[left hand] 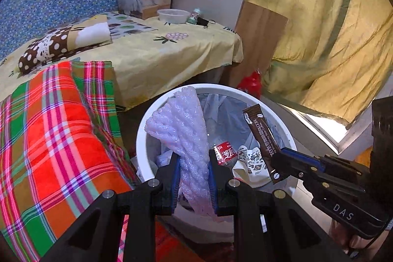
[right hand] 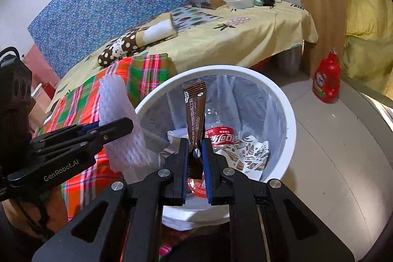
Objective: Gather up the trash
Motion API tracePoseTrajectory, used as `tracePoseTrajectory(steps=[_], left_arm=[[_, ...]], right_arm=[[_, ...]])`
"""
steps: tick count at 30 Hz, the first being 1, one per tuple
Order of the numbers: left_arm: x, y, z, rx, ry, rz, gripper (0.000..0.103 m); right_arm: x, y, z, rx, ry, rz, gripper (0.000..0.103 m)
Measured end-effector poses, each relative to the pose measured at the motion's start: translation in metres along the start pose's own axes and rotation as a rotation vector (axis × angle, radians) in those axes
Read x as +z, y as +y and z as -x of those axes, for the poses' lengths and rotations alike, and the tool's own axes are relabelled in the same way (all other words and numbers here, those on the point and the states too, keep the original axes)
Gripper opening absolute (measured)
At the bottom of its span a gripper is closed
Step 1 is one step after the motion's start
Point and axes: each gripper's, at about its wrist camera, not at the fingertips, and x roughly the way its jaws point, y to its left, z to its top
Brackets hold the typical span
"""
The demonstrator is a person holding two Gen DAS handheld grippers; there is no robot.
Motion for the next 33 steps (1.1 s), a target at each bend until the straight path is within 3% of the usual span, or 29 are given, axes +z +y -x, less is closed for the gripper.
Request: tracePoseTrajectory(steps=[9,10,12,13,15,17,33], left_arm=[[0.003,0.001,-0.019,-0.011,0.033,0.012,0.023],[0.003,0.001,-0.021,-0.012,0.034,0.015,0.025],[0.002,0.003,-0.022,-0.009,0.036,0.030,0.038],[0.002,0.004,-0.021,-0.004,0.032,0.037,0.042],[0.001,0.007,-0.018,-0.002,0.023,0.049,0.046],[0.000,0.010,-0.014,-0.002,0.016,0.061,0.048],[-0.041,0.008,0.076,0.084,-0.078,0.071,0.051]], right_arm=[[0.003,-0.007,-0.007,-0.005,0.014,-0.011,0.014],[0.004,-0.008,-0.008,-0.006,0.016,-0.012,0.014],[0.003,-0.009,-0.009,-0.004,0.024,-0.015,0.017],[0.004,-0.008,-0.009,-0.008,0.023,-0.016,0.021],[0.003,-0.007,-0.007,-0.025,0.014,-0.013,0.053],[0.002,-0.006,-0.003,-0.022,0.002,-0.013,0.062],[-0.011,0.030,0.043,-0.034,-0.078,0.069,0.062]])
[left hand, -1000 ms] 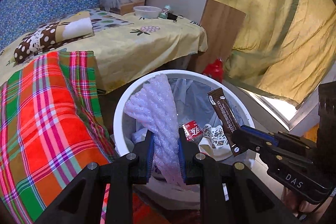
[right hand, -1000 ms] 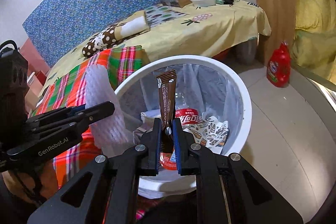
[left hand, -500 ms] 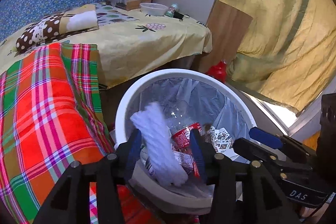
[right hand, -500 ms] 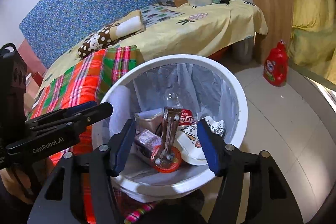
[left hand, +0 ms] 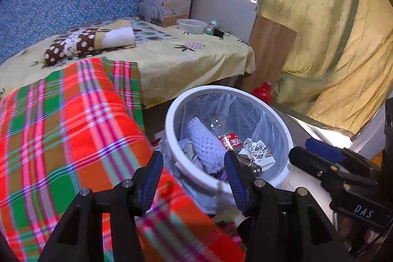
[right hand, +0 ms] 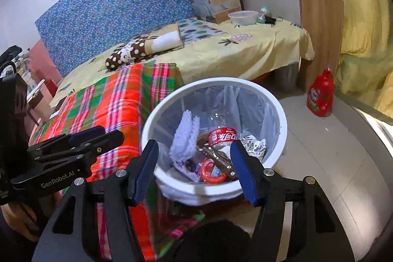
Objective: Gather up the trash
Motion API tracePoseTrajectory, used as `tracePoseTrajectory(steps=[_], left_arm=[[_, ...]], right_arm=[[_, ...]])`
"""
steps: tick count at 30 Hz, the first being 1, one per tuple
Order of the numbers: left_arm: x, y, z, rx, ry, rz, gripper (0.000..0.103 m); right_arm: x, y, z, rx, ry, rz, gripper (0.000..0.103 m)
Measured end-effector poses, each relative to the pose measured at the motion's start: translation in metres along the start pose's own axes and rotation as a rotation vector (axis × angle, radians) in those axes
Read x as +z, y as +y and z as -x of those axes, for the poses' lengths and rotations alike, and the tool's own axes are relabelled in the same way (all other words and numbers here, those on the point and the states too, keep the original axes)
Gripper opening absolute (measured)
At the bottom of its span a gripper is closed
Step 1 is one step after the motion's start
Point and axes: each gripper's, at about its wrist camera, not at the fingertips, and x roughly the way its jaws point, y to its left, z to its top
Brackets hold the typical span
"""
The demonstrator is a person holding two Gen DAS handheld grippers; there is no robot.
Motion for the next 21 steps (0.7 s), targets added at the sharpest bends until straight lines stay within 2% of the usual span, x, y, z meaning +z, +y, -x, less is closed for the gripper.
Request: tracePoseTrajectory(steps=[12,21], left_arm=[[-0.031,0.010,0.059,0.038,-0.037,0.021,0.051],[-0.046,0.011,0.073,0.022,-0.035,0.046,0.051]], right_arm=[[-0.021,0.031,0.032,0.008,-0.042,0.069,0.062],[-0.029,0.035,0.034,0.013,-0.031,0.081,0.062]])
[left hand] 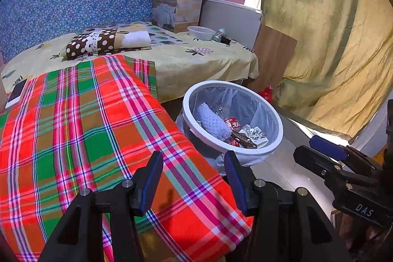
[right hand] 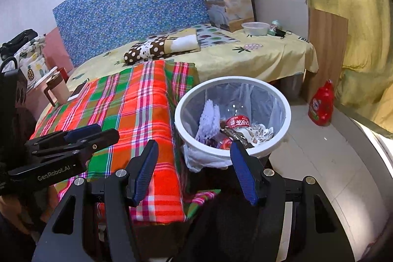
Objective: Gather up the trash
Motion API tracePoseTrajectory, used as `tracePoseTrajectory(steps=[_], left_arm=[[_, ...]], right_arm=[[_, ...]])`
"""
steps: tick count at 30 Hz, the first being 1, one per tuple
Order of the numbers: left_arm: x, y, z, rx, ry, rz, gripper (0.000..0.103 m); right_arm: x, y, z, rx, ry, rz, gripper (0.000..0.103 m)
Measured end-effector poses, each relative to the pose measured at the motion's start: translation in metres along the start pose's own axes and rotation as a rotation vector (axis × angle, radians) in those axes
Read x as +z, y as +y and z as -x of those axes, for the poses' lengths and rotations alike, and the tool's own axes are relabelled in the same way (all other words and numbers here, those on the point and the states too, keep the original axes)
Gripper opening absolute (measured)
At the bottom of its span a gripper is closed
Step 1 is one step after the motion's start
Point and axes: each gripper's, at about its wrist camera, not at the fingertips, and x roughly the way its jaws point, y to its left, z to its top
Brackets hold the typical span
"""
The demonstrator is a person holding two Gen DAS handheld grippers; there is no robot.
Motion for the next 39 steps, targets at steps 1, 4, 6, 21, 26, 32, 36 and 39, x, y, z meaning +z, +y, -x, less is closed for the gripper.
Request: tracePoseTrajectory(steps=[1,4,6,21,26,32,36,39], left_arm=[[-0.0003,0.0003,0.0006,0.001,0.000,0.001,0.051],[-0.0012,0.0004,0.0021,0.002,0.000,0.003,0.051],[-0.0016,0.0002,0.0026,0.003,-0.001,0.002,0.051],[-0.0035,-0.0032,0.0052,0.010,-0.006,-0.015,0.051],[-0.0044,-0.0055,0.0048,0.021,-0.006,-0.024,0.051],[-0.0044,-0.0045,0.0036,0.019,-0.001,-0.023,0.051],[-0.0047,-0.0042,0.0033,0.030,0.003,-0.027,0.051],[-0.0056,-0.0038,0.0036,0.016,0.006,-0.022,0.051]], right_arm=[[0.0002,-0.0002,-0.0006,0.000,0.001,0.000,0.062],[-0.0020,0.0018,0.0016,0.000,-0.003,0.002,0.062],[-0.0019,0.0019,0.0011,0.002,-0.003,0.003,0.062],[-0.0056,0.0046,0.0027,0.003,-0.001,0.002,0.062],[-0.0061,0.0045,0.0030,0.003,0.000,0.000,0.062],[-0.0073,0.0049,0.0033,0.001,0.002,-0.002,0.062],[-0.0070,0.0046,0.0031,0.000,0.003,-0.001,0.062],[-0.0080,0.0040,0.0025,0.000,0.005,-0.002,0.062]])
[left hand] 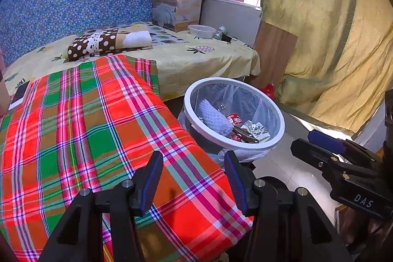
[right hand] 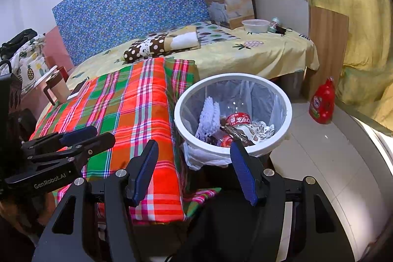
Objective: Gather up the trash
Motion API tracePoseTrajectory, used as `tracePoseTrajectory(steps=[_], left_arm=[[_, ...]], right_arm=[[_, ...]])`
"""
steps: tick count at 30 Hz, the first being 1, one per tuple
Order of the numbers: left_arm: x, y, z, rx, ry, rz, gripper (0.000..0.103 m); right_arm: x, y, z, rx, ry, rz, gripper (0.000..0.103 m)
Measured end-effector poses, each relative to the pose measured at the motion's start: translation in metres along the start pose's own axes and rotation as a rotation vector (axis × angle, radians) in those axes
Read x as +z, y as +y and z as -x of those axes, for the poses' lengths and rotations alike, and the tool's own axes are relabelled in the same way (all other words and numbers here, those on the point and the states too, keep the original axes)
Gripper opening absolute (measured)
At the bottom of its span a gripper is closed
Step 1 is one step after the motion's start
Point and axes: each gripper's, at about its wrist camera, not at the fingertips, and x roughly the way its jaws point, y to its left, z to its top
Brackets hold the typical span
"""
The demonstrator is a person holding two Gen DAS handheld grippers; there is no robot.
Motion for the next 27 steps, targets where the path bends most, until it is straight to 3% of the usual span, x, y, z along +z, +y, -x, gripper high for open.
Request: tracePoseTrajectory(steps=[27], left_arm=[[-0.0082,-0.0047,-0.0038,0.036,-0.003,-0.033,0.051]], right_arm=[[-0.0004,-0.0012,-0.0018,0.000,0.008,-0.004,0.062]])
